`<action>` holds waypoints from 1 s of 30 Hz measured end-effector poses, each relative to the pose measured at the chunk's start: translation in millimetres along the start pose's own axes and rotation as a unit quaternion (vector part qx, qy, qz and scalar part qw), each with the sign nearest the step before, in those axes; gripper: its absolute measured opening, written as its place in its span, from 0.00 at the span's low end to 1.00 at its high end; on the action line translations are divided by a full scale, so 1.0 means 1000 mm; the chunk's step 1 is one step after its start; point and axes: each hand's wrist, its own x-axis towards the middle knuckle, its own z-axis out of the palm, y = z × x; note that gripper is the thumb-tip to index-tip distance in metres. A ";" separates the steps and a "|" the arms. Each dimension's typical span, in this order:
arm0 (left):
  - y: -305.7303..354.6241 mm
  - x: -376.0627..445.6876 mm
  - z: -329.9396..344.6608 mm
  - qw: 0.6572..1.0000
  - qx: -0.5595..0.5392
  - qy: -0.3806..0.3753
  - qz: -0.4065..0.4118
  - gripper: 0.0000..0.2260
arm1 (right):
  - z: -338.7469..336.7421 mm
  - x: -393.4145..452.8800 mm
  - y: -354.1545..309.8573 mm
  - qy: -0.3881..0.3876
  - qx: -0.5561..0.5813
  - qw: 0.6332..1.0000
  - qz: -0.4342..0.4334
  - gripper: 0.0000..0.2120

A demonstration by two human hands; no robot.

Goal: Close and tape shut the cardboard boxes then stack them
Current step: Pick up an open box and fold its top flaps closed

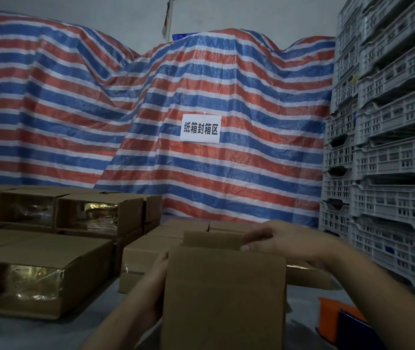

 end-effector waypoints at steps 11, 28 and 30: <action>0.016 0.001 0.001 0.999 -0.004 -0.034 -0.021 0.14 | 0.071 0.007 0.060 0.237 0.579 0.767 0.143 0.20; 0.012 -0.006 0.006 0.998 -0.028 -0.051 -0.021 0.22 | 0.078 0.000 0.048 0.178 0.580 0.778 0.164 0.24; 0.011 -0.005 0.005 0.998 -0.023 -0.049 -0.028 0.22 | 0.080 -0.001 0.050 0.160 0.575 0.785 0.168 0.17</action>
